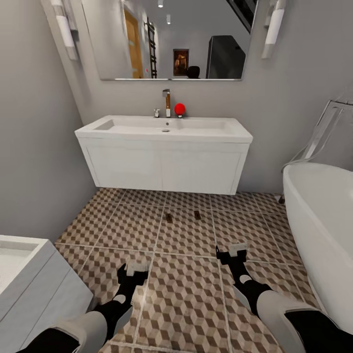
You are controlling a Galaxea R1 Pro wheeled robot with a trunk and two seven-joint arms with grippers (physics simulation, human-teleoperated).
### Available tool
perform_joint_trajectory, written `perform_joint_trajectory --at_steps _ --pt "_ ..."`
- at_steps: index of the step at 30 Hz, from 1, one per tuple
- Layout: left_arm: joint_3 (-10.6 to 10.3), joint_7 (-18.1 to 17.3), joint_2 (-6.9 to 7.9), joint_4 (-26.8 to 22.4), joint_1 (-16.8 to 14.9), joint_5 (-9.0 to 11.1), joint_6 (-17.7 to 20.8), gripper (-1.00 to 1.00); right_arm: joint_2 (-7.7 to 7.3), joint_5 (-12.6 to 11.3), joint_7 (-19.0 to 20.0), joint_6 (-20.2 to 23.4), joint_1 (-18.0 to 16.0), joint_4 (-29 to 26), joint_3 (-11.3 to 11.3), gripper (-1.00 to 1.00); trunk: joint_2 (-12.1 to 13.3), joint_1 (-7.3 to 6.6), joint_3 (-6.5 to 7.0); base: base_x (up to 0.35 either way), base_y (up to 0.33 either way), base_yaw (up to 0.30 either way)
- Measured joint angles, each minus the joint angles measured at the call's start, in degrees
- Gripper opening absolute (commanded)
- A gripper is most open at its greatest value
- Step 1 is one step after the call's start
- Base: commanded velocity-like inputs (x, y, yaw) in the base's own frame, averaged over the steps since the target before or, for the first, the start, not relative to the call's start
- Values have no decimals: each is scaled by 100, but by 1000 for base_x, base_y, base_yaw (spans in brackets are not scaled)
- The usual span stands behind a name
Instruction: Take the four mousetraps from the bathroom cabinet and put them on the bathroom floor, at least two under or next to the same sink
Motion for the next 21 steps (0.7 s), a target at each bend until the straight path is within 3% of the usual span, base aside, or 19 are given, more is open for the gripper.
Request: perform_joint_trajectory --at_steps 5,9,17,21 --pt "3 7 -2 368 26 1 -352 100 -5 -4 0 -56 101 0 0 100 0 0 47 0 0 0" --pt "16 13 42 533 233 9 -634 100 -7 -4 0 -139 211 6 6 100 0 0 84 0 0 0" --pt "13 18 57 563 392 8 -858 100 -7 -4 -1 -152 231 8 8 100 0 0 124 0 0 0" --pt "12 18 59 566 437 8 -896 100 -7 -5 -4 -147 282 8 8 100 159 -87 199 0 0 0"
